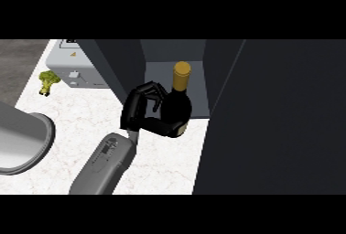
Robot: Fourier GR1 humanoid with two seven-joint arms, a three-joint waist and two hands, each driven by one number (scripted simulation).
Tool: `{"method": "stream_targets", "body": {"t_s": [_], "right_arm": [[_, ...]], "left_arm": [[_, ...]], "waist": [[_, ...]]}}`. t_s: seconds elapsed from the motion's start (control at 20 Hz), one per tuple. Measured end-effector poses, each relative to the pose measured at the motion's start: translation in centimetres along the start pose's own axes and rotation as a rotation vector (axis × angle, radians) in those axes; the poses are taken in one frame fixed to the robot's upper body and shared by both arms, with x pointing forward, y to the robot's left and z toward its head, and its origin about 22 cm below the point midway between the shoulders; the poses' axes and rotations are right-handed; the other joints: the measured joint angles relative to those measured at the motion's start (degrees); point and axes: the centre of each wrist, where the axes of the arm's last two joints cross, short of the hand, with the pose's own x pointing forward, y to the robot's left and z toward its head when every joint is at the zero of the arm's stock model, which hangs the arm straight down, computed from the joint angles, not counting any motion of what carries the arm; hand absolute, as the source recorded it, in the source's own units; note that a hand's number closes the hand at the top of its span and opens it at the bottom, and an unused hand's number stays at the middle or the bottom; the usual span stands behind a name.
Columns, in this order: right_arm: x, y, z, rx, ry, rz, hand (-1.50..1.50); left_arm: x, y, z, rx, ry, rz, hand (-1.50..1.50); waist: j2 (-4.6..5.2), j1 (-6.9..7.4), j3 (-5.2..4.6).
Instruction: Pick up the wine, place it into the cabinet and close the cabinet
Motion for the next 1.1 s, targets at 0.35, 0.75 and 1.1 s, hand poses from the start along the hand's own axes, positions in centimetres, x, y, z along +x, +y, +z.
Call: {"method": "stream_targets", "body": {"t_s": [0.35,0.75,1.1], "right_arm": [[-0.1,0.1,0.1,0.008,-0.004,-0.014,-1.50],[-0.4,0.2,0.4,0.014,-0.019,-0.034,-1.50],[-0.5,0.3,0.7,0.035,-0.023,-0.046,-1.50]], "left_arm": [[-0.8,-0.8,-2.2,0.013,0.002,0.007,1.50],[-1.1,-1.3,-4.8,0.037,0.040,-0.020,1.50],[-1.0,-1.5,-6.6,0.074,0.109,-0.120,1.50]], "waist": [[0.16,-0.75,-0.03],[0.38,-1.42,-0.02],[0.67,-2.51,-0.02]]}}
